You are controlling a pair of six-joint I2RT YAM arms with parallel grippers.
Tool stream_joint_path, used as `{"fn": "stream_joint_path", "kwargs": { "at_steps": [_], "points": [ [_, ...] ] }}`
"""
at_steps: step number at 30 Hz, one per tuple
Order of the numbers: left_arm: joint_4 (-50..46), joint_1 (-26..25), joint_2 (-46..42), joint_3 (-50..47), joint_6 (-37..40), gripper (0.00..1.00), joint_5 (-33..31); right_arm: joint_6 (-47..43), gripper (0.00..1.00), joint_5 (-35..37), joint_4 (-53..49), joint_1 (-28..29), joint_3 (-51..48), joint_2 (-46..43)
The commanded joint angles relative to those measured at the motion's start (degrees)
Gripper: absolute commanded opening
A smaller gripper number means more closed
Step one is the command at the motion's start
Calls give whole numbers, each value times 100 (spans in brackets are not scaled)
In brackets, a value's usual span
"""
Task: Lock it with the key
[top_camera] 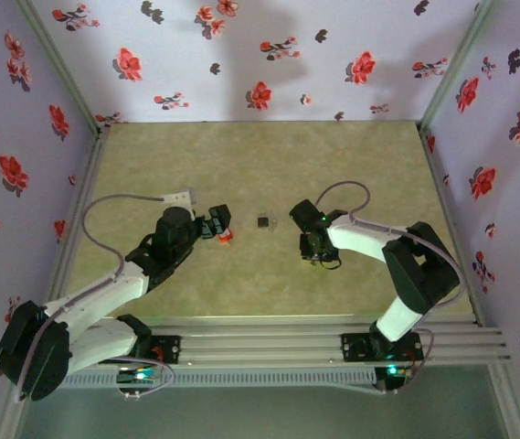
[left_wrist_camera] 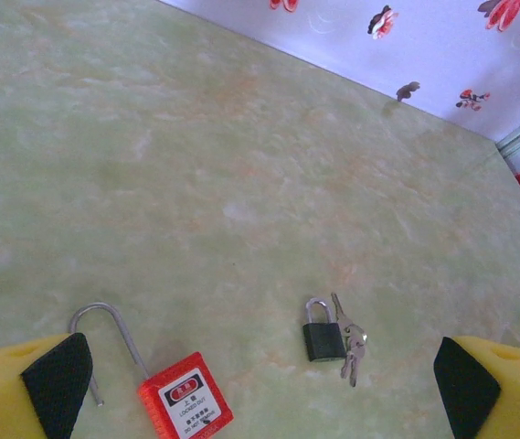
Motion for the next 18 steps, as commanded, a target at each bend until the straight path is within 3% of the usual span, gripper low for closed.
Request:
{"fn": "stream_joint_path", "kwargs": {
  "at_steps": [1, 10, 18],
  "points": [
    [-3, -45, -50, 77, -45, 100, 41, 48, 33, 751, 510, -281, 77, 389],
    [-4, -54, -32, 82, -36, 100, 41, -157, 33, 1323, 248, -290, 362, 819],
    [-3, -54, -27, 83, -32, 100, 41, -236, 28, 1181, 419, -307, 416, 1024]
  ]
}}
